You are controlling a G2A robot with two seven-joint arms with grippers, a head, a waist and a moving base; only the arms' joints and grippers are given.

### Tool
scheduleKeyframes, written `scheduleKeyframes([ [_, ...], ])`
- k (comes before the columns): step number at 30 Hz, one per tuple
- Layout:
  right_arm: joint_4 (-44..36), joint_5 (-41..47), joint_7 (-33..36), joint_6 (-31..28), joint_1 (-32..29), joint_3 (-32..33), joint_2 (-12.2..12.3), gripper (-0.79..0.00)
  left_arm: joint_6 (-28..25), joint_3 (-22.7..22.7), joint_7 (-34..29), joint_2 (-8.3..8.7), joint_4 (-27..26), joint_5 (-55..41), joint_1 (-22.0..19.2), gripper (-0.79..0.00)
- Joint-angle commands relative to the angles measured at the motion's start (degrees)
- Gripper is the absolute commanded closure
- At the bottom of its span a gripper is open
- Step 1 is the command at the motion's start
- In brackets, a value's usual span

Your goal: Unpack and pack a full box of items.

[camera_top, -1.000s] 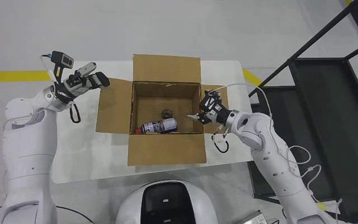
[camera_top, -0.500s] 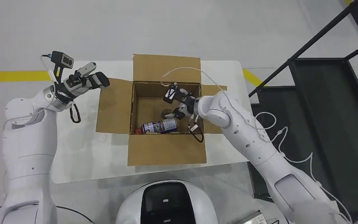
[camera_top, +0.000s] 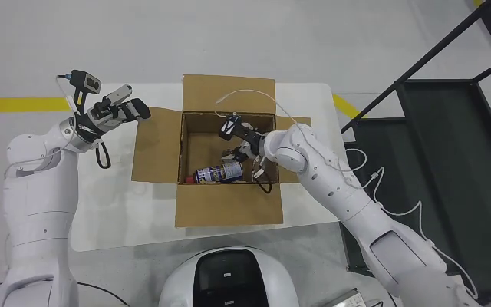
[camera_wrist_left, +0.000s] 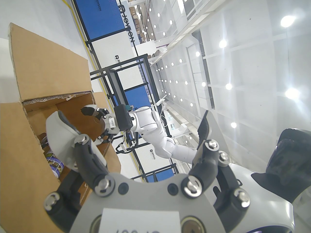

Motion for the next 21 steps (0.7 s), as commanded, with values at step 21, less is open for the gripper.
scheduleKeyframes([
  [21,26.6,8.3,-2.2,-0.4,13.5,-13.7,-9.1,-0.665,0.0,0.0,0.0,0.00,0.0,0.0,0.0,-0.785],
])
